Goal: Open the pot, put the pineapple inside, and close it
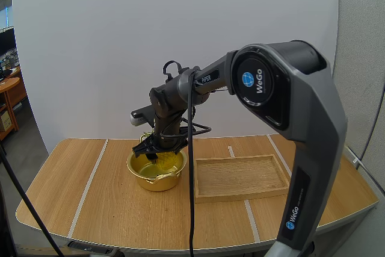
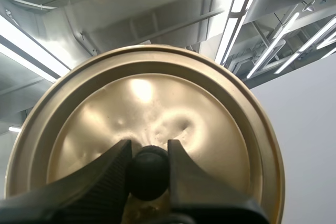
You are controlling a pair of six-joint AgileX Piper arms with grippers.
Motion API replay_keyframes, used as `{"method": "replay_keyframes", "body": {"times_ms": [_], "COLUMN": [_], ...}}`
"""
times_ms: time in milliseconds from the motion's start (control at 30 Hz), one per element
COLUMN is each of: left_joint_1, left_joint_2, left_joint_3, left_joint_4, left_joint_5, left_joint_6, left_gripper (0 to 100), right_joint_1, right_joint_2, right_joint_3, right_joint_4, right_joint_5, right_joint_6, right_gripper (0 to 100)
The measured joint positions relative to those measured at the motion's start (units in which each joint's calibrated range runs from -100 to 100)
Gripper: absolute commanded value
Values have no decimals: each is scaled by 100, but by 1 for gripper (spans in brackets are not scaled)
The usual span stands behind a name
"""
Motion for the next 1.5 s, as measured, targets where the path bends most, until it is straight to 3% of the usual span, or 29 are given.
{"method": "replay_keyframes", "body": {"times_ms": [400,433,467,533,633,667,1200,1500], "left_joint_1": [0,0,0,0,0,0,0,0], "left_joint_2": [0,0,0,0,0,0,0,0], "left_joint_3": [0,0,0,0,0,0,0,0], "left_joint_4": [0,0,0,0,0,0,0,0], "left_joint_5": [0,0,0,0,0,0,0,0], "left_joint_6": [0,0,0,0,0,0,0,0], "left_gripper": [0,0,0,0,0,0,0,0], "right_joint_1": [97,115,134,163,165,165,165,165], "right_joint_2": [376,375,375,375,375,375,353,-325], "right_joint_3": [0,0,0,0,0,0,0,0], "right_joint_4": [31,31,44,90,114,125,114,104], "right_joint_5": [-178,-178,-192,-192,-222,-222,10,29], "right_joint_6": [-121,-151,-169,-201,-232,-243,-168,-165], "right_gripper": [0,4,13,39,95,100,100,100]}}
